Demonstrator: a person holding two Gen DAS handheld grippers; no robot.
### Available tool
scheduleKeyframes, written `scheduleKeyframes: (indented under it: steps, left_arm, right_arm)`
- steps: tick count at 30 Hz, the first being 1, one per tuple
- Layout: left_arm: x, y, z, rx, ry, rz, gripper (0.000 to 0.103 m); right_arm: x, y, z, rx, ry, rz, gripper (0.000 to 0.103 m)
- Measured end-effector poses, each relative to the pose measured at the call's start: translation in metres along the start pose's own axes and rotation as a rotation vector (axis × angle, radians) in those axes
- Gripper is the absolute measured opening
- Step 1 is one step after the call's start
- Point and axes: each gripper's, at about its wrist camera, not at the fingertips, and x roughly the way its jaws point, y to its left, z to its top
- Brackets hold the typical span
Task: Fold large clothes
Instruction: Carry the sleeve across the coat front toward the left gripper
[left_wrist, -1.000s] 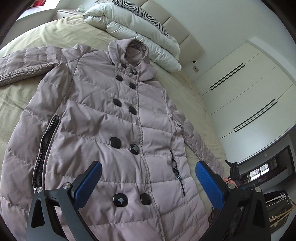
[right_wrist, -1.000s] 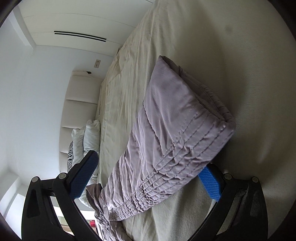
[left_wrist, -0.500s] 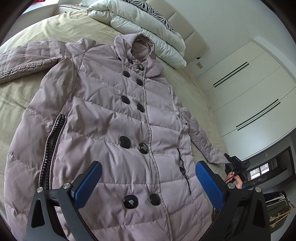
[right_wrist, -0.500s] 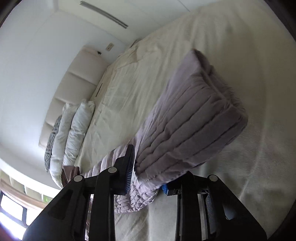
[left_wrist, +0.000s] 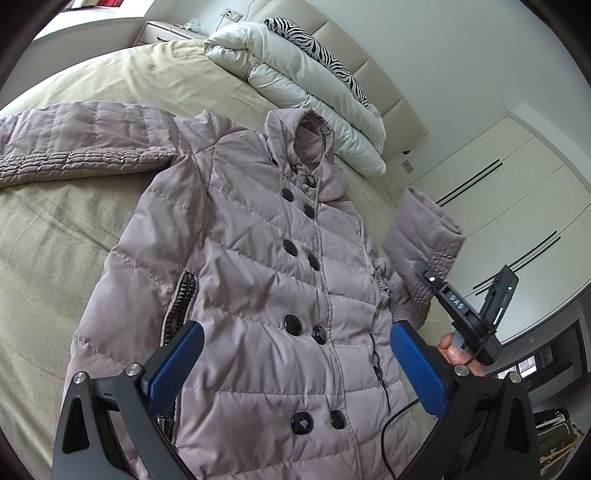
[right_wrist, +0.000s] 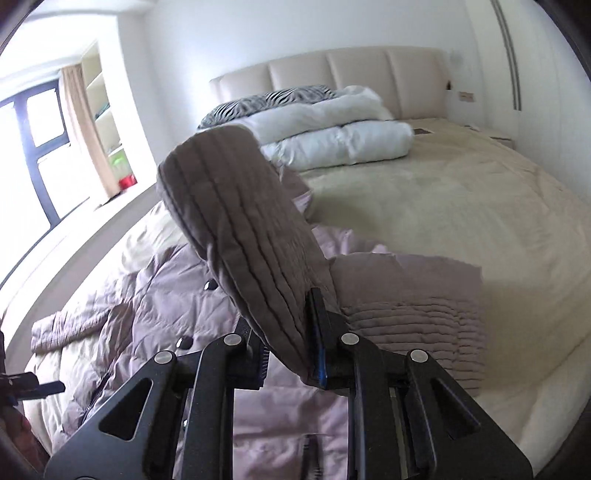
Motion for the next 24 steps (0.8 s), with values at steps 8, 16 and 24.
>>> scheduleKeyframes:
  steps: [8, 16, 24]
  left_arm:
    - [0.029, 0.004, 0.010, -0.030, 0.055, -0.058, 0.103]
    - [0.116, -0.022, 0.035, -0.125, 0.217, -0.196, 0.103]
    - [0.170, -0.033, 0.037, -0.202, 0.349, -0.239, 0.103]
  right_arm:
    - [0.053, 0.063, -0.078, -0.049, 0.203, -0.009, 0.020]
    - [0.044, 0.074, -0.116, -0.210, 0.230, -0.069, 0.025]
    - [0.017, 0.068, -0.134, -0.218, 0.291, 0.035, 0.100]
